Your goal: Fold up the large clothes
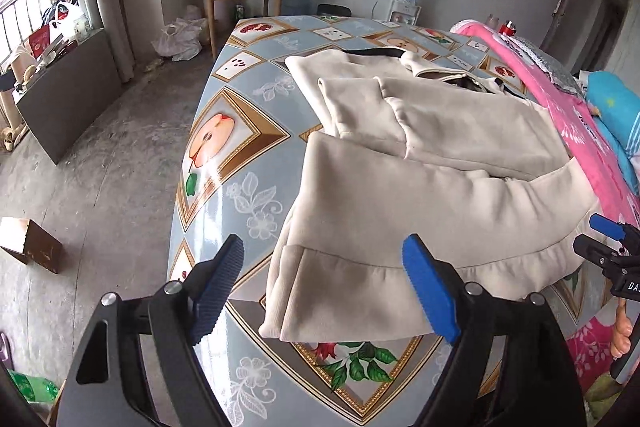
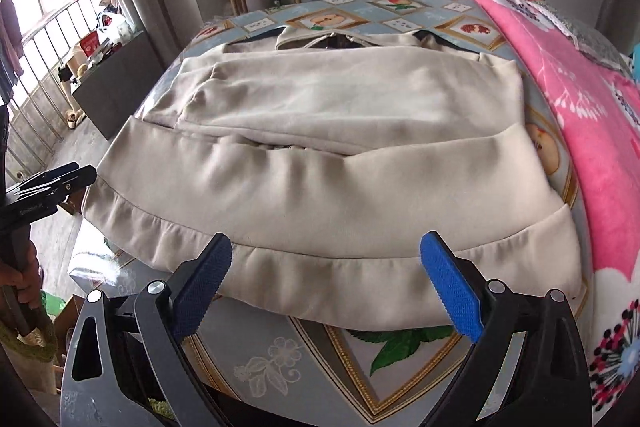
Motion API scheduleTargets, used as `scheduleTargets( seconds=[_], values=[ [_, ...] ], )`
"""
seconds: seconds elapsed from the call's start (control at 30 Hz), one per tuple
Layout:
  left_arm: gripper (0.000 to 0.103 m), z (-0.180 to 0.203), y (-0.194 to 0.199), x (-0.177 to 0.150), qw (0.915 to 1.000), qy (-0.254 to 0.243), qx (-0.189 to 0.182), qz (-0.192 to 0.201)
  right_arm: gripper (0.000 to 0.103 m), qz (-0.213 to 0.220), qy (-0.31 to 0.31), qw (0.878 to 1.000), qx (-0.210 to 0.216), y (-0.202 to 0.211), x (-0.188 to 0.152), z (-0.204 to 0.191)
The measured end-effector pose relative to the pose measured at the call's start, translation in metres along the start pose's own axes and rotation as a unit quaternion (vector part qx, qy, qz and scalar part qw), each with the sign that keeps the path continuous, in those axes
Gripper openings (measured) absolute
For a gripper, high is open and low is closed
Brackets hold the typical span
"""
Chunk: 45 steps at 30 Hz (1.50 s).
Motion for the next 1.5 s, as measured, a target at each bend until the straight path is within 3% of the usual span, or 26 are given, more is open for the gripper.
scheduleTargets(
  seconds=[0.17, 0.4, 0.57, 0.7, 0.8, 0.87, 1.03, 1.27, 1.43, 1.5],
  values=[
    [0.080, -0.004, -0.009, 0.006, 0.9995, -0.010, 0.026, 0.015, 0.092, 0.011, 0.001, 1.000, -0.008, -0.009, 0.007, -0.009],
    [0.080, 0.001, -0.030, 0.002, 0.9994, -0.012, 0.030, -0.009, 0.092, -0.002, -0.001, 1.000, -0.026, -0.043, 0.003, -0.007],
    [0.080, 0.006, -0.029, 0.004, 0.9990, -0.022, 0.038, -0.003, 0.093, 0.000, -0.010, 1.000, -0.017, -0.045, 0.002, -0.004],
    [0.080, 0.009, -0.024, 0.010, 0.9987, -0.027, 0.040, 0.012, 0.093, 0.025, 0.006, 1.000, 0.010, -0.035, 0.006, -0.015],
    [0.080, 0.011, -0.022, 0.012, 0.9982, -0.035, 0.042, 0.024, 0.093, 0.001, 0.023, 1.000, 0.007, -0.050, -0.001, -0.022],
    [0.080, 0.013, -0.022, 0.013, 0.9981, -0.039, 0.039, 0.027, 0.093, 0.008, 0.024, 1.000, 0.006, -0.052, -0.003, -0.021],
    [0.080, 0.015, -0.027, 0.016, 0.9987, -0.044, 0.000, 0.028, 0.093, 0.007, 0.024, 1.000, 0.017, -0.051, -0.002, -0.020],
    [0.062, 0.004, -0.048, 0.028, 0.9984, -0.016, -0.054, -0.004, 0.093, 0.003, 0.026, 0.999, 0.020, -0.053, -0.001, -0.021],
    [0.055, -0.002, -0.064, 0.041, 0.9953, -0.002, -0.094, -0.025, 0.093, 0.002, 0.026, 0.999, 0.020, -0.053, -0.001, -0.021],
    [0.047, -0.002, -0.069, 0.045, 0.9926, 0.004, -0.118, -0.027, 0.093, 0.002, 0.026, 0.999, 0.018, -0.053, -0.002, -0.022]
  ],
)
Point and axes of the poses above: each gripper's, at about its wrist camera, not at the fingertips, and y roughly against the way its jaws point, z to its right, x to its top, the point moved 5 cm from there along -y, roughly the way its jaws point, and after that the axes turned 9 degrees about x, right-handed, at the moved point
